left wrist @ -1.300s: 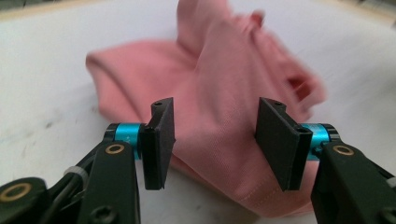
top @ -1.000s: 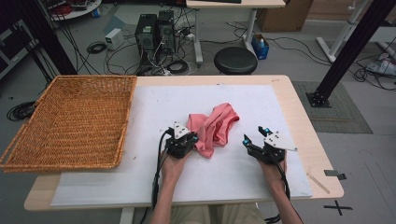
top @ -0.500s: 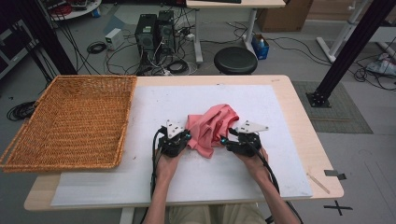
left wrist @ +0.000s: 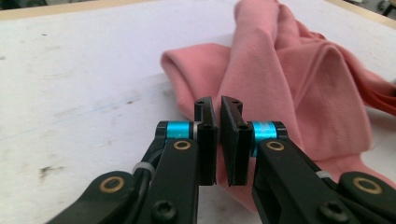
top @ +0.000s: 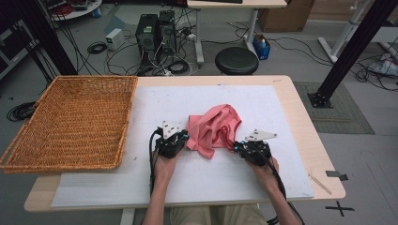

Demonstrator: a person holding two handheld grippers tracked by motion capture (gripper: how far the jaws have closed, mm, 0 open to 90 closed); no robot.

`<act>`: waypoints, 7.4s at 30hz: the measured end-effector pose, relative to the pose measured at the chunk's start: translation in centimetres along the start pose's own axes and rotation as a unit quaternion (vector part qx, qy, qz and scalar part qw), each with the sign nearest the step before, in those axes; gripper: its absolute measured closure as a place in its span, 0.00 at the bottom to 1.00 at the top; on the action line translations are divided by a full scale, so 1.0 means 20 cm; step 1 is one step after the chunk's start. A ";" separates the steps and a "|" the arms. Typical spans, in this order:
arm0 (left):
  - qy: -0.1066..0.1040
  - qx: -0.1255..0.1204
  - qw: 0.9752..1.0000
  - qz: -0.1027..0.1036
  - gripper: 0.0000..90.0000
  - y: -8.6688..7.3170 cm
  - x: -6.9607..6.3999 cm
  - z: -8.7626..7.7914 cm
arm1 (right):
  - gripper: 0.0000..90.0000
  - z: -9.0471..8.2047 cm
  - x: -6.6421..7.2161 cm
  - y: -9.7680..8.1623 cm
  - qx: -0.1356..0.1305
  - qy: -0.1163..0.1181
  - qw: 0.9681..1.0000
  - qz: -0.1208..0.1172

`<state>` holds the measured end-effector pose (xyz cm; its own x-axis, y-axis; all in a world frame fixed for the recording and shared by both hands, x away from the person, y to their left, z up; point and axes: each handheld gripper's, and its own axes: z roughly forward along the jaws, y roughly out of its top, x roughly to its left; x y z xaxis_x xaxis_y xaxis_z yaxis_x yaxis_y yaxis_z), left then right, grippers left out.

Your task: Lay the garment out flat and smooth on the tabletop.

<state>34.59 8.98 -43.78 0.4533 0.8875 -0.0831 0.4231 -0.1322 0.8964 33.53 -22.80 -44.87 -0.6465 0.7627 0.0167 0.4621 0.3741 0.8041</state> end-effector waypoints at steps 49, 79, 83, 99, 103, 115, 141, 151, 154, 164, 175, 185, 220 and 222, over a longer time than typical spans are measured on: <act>0.008 0.046 0.998 -0.037 0.87 0.01 0.15 0.01 | 0.73 -0.23 -0.27 -0.17 0.016 -0.076 0.993 0.085; 0.002 0.057 0.997 -0.052 0.90 -0.01 0.18 0.03 | 0.98 0.02 -0.04 0.04 0.045 0.020 0.999 0.006; 0.006 0.058 0.997 -0.054 0.90 -0.02 0.19 0.02 | 0.98 -0.06 -0.10 -0.06 0.045 -0.004 0.999 0.025; -0.011 0.053 0.997 -0.047 0.66 -0.02 0.15 0.02 | 0.70 0.05 0.08 0.16 0.016 0.029 0.999 -0.029; -0.011 0.056 0.997 -0.043 0.67 -0.02 0.15 0.03 | 0.93 0.12 0.09 0.15 0.054 0.041 0.997 -0.043; 0.006 0.057 0.997 -0.047 0.90 -0.04 0.18 0.02 | 0.98 -0.17 -0.05 -0.09 0.017 0.019 1.000 0.007; 0.000 0.056 0.997 -0.051 0.84 -0.04 0.14 0.04 | 0.96 0.04 0.11 0.10 0.021 0.067 0.997 -0.024; 0.005 0.061 0.997 -0.047 0.88 -0.04 0.14 0.05 | 0.96 -0.38 -0.07 -0.26 -0.001 0.005 0.998 0.057; 0.004 0.060 0.997 -0.050 0.88 -0.04 0.14 0.05 | 0.96 -0.45 -0.11 -0.34 0.009 -0.016 0.997 0.079; -0.015 0.024 0.999 -0.023 0.65 0.02 0.10 0.00 | 0.66 -0.51 -0.11 -0.23 -0.048 -0.011 0.994 0.093; -0.019 0.067 0.997 0.020 0.60 0.13 0.06 -0.01 | 0.59 -0.28 -0.11 -0.14 -0.008 -0.013 0.997 0.073; -0.028 0.095 0.989 0.113 0.54 0.20 0.05 0.07 | 0.58 -0.22 -0.15 -0.11 -0.004 -0.020 0.996 0.082; -0.062 0.127 0.990 0.026 0.61 0.19 0.15 -0.02 | 0.65 -0.15 -0.31 -0.04 0.014 -0.074 0.993 0.093; -0.060 0.114 0.991 0.038 0.60 0.24 0.14 -0.03 | 0.62 -0.20 -0.30 -0.06 -0.001 -0.069 0.993 0.098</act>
<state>37.47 11.04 -39.41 0.5751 0.8138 -0.0839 0.5448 -0.3044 0.7814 34.47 -29.84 -43.52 -0.4540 0.8862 0.0919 0.5704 0.2099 0.7941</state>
